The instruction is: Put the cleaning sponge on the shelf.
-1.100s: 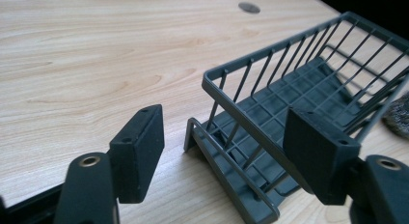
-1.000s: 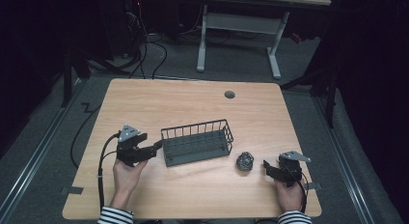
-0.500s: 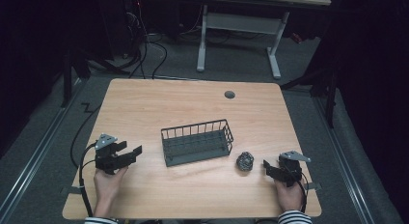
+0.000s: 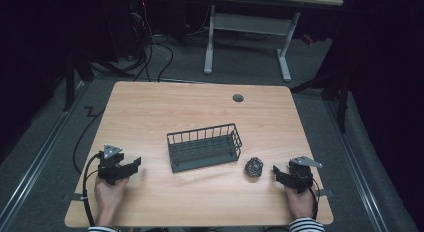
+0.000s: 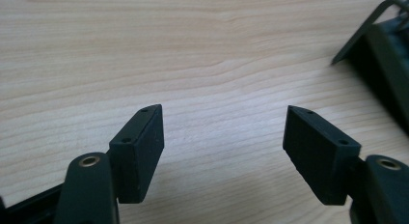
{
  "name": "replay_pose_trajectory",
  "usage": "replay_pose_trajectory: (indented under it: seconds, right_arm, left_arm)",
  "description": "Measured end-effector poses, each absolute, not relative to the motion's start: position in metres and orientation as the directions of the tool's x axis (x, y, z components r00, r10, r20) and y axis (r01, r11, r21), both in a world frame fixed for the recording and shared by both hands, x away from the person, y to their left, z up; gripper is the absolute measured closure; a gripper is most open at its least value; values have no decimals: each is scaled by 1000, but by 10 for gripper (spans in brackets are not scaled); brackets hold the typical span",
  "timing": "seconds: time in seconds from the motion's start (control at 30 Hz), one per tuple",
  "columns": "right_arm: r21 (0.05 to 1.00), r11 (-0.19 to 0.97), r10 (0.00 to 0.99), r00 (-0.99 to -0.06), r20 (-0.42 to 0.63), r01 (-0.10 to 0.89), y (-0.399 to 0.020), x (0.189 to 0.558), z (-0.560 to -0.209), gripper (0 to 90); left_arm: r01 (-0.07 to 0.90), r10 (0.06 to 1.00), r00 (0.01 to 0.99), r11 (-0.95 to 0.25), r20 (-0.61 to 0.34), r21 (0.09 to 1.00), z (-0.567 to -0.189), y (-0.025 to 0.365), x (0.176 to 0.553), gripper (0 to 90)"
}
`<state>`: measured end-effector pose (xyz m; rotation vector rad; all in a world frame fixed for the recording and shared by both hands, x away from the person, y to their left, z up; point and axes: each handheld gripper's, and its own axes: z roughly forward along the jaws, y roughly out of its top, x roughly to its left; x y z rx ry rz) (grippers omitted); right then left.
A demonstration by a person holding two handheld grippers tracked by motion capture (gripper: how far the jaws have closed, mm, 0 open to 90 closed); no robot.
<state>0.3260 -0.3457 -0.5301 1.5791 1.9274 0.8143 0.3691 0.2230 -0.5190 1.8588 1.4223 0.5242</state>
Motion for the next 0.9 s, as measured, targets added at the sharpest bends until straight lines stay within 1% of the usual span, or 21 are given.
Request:
replay_pose_trajectory:
  seconds: [0.2, 0.37, 0.5, 0.67, 0.9]
  right_arm:
    - [726, 145, 981, -195, -15, 672, -346, 326, -530, 327]
    - [724, 152, 979, -203, -17, 673, -347, 327, -530, 326]
    - [725, 155, 978, -207, -18, 671, -347, 327, -530, 325]
    - [723, 159, 977, -213, -18, 672, -348, 327, -530, 323]
    - [721, 148, 976, -217, 4, 677, -349, 324, -529, 295]
  left_arm:
    - [658, 956, 287, -155, -55, 737, -527, 222, 371, 313]
    - [660, 962, 271, -154, -43, 736, -531, 223, 372, 313]
    - [659, 963, 270, -179, -7, 731, -533, 221, 372, 313]
    - [658, 963, 269, -185, 1, 730, -535, 220, 372, 306]
    - [645, 959, 284, -183, -9, 742, -537, 222, 372, 285]
